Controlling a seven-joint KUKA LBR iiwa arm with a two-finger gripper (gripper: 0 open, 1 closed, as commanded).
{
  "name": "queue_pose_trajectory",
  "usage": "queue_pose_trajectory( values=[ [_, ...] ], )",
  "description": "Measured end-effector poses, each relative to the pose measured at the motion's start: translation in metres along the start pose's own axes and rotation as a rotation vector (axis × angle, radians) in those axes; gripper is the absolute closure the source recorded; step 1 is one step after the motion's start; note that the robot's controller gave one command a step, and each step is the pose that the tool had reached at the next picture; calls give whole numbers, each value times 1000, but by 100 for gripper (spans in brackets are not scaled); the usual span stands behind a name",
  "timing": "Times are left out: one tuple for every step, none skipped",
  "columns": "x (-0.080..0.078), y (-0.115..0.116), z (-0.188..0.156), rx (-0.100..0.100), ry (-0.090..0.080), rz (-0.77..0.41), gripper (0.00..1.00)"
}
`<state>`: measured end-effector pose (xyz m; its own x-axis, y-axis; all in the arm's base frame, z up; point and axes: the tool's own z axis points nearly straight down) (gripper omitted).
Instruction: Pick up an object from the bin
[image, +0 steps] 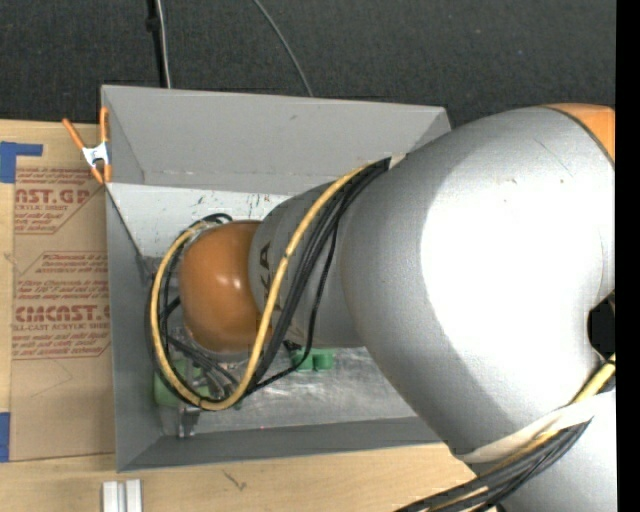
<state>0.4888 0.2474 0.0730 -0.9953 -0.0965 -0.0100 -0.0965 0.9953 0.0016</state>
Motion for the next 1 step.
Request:
queue_pose_trajectory(
  values=[
    [-1,1,-1,0,5,0,0]
  ],
)
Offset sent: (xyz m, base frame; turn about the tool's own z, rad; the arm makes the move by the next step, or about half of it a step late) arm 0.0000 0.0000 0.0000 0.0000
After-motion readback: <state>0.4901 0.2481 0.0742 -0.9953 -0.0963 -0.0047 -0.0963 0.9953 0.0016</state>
